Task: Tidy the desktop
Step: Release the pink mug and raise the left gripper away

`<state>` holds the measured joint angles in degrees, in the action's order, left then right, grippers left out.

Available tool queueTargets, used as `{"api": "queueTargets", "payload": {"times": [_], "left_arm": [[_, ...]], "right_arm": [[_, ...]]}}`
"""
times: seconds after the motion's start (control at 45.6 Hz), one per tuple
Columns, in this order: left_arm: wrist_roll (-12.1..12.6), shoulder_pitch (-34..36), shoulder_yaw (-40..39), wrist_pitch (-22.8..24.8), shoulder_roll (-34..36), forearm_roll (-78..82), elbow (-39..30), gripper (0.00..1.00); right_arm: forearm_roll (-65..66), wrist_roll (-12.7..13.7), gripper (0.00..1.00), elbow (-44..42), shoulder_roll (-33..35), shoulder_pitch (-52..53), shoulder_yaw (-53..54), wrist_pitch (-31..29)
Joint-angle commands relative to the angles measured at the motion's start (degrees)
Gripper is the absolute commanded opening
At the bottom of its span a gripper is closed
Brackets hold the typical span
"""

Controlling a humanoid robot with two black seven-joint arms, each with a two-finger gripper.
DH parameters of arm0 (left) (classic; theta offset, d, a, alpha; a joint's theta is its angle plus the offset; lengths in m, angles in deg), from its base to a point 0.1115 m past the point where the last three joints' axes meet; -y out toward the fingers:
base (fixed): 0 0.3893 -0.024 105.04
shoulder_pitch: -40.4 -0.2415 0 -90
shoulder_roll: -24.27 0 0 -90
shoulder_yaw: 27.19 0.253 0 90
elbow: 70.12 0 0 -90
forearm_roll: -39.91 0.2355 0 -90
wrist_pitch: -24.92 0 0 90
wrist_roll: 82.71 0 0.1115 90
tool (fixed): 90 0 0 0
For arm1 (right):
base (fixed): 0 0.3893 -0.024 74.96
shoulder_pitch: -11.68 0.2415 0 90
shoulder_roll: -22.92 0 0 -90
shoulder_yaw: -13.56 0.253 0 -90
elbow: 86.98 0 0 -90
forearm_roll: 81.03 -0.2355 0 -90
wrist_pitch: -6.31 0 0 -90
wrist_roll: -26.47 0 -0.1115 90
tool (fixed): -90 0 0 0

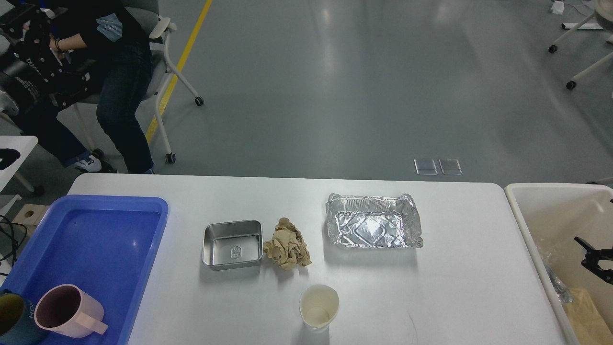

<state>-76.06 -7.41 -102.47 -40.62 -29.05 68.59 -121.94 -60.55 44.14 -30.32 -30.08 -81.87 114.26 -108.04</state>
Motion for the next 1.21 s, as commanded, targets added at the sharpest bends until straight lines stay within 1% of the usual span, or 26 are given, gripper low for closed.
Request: {"api": "queueTargets", "payload": {"times": [0.0, 0.044, 0.088, 0.241, 0.373, 0.46, 0.526, 0.636, 0.767, 0.899, 1.008, 1.096, 1.184], "left_arm": [[-1.20, 0.00, -1.28, -0.02, -0.73, 0.58, 1.10, 0.97], [-1.03, 0.00, 0.74, 0.06, 0.15, 0.67, 1.45, 0.97], [-1.11, 0.09, 4.51, 0.15, 2.25, 0.76, 1.63, 0.97], [-1.29, 1.41, 21.12, 1.03, 12.79, 0.76, 1.98, 0.97], [-1.38, 1.93, 34.21, 1.65, 21.67, 0.93, -0.04, 0.97], [-1.82, 3.16, 39.41, 3.75, 27.12, 1.28, -1.18, 0.97], [-2.26, 3.43, 41.44, 5.51, 29.94, 1.72, -2.76, 0.97], [-2.35, 3.43, 41.79, 6.83, 34.51, 5.40, -5.31, 0.97], [-2.35, 2.99, 42.05, 9.03, 38.11, 11.64, -10.93, 0.97], [-2.26, 2.64, 46.53, 10.26, 41.80, 18.50, -17.87, 0.97], [-2.17, 2.81, 51.10, 11.84, 44.79, 19.91, -22.71, 0.97], [-1.64, 2.73, 52.78, 13.16, 45.94, 21.40, -25.87, 0.97], [-1.64, 2.64, 53.57, 14.91, 47.78, 23.78, -28.60, 0.97]], "right_arm": [[-0.01, 0.00, 1.00, -0.06, -0.17, 0.13, 0.19, 0.09], [-0.01, 0.00, 1.00, -0.06, -0.17, 0.13, 0.19, 0.09], [-0.01, 0.00, 1.00, -0.15, -0.17, 0.30, 0.19, 0.09], [-0.01, -0.09, 1.00, -0.24, -0.35, 0.48, 0.45, 0.09], [-0.01, -0.09, 1.00, -0.24, -0.70, 0.39, 0.63, 0.01], [-0.01, -0.09, 1.00, -0.33, -0.79, 0.39, 0.72, 0.01], [-0.09, -0.09, 1.00, -0.33, -0.79, 0.39, 0.81, 0.01], [-0.09, -0.18, 1.00, -0.41, -0.79, 0.48, 1.16, -0.08], [-0.09, -0.18, 1.00, -0.50, -0.79, 0.39, 1.60, -0.08], [-0.09, -0.18, 1.00, -0.50, -0.79, 0.48, 1.60, -0.08], [-0.09, -0.18, 1.00, -0.50, -0.79, 0.74, 1.60, -0.08], [-0.09, -0.18, 1.00, -0.50, -0.79, 0.92, 1.68, -0.08], [-0.09, -0.18, 1.00, -0.50, -0.79, 1.01, 1.68, -0.08]]}}
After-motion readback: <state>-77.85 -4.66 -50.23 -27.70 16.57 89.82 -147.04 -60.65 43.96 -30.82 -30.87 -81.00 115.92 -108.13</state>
